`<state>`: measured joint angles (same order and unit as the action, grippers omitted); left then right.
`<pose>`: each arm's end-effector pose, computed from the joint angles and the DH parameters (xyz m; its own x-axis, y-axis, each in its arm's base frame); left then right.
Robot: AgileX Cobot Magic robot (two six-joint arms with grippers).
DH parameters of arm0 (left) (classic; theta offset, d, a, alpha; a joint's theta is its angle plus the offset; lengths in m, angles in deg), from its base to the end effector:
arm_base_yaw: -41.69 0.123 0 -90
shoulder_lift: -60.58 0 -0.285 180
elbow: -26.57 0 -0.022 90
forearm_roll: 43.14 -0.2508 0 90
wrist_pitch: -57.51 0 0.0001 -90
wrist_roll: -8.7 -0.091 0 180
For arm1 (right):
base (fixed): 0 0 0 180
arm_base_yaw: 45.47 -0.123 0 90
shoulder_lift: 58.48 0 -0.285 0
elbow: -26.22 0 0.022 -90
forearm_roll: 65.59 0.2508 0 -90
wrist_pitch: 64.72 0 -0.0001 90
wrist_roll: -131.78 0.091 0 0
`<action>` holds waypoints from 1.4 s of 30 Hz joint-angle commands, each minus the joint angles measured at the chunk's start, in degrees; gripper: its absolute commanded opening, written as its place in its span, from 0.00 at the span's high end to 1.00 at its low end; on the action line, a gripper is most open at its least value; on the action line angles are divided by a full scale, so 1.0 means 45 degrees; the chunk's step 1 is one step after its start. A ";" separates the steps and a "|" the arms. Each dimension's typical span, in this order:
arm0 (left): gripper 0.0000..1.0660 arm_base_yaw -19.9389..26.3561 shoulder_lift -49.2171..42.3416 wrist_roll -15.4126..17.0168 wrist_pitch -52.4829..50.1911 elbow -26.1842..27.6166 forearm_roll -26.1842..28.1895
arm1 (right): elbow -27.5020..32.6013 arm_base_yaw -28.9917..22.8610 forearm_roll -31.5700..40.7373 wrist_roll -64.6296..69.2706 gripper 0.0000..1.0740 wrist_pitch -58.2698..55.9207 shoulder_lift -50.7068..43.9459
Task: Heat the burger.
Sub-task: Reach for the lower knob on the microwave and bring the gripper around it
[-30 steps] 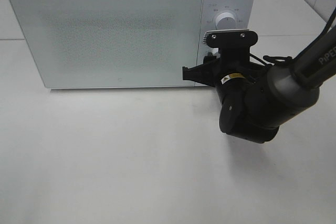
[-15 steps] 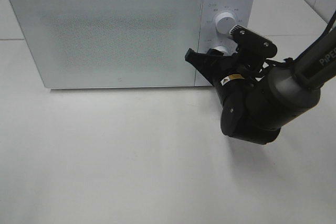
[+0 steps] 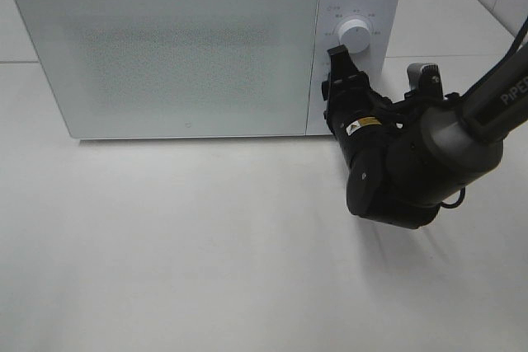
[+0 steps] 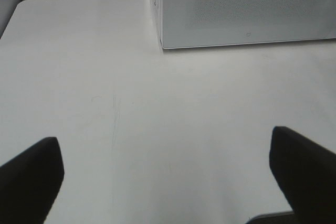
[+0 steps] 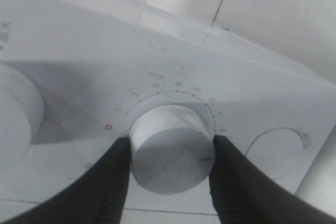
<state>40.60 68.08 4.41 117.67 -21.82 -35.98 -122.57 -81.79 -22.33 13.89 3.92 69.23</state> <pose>-0.0061 -0.0097 0.2795 -0.4346 0.0206 -0.9004 0.1216 0.9919 -0.0359 0.3201 0.1632 0.1135 0.0379 0.9717 -0.2333 0.1076 0.2281 0.9677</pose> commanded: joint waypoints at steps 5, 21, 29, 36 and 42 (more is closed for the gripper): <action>0.06 0.0025 -0.0267 0.0064 -0.0166 -0.0038 0.0013 | -0.0382 0.0166 0.0484 0.4851 1.00 0.0853 -0.0102; 0.06 0.0025 -0.0267 0.0064 -0.0166 -0.0038 0.0013 | -0.0382 0.0166 0.0433 0.6137 1.00 0.0535 -0.0102; 0.06 0.0025 -0.0267 0.0064 -0.0166 -0.0038 0.0013 | -0.0382 0.0166 0.0433 0.5793 0.98 0.0637 -0.0102; 0.06 0.0025 -0.0267 0.0064 -0.0166 -0.0038 0.0013 | -0.0382 0.0178 0.0726 0.5335 0.89 0.0637 -0.0102; 0.06 0.0025 -0.0267 0.0064 -0.0166 -0.0038 0.0013 | -0.0369 0.0178 0.1222 0.4838 0.70 0.0624 -0.0102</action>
<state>40.60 68.08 4.41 117.67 -21.82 -35.98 -122.74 -82.25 -19.98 37.61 4.72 69.23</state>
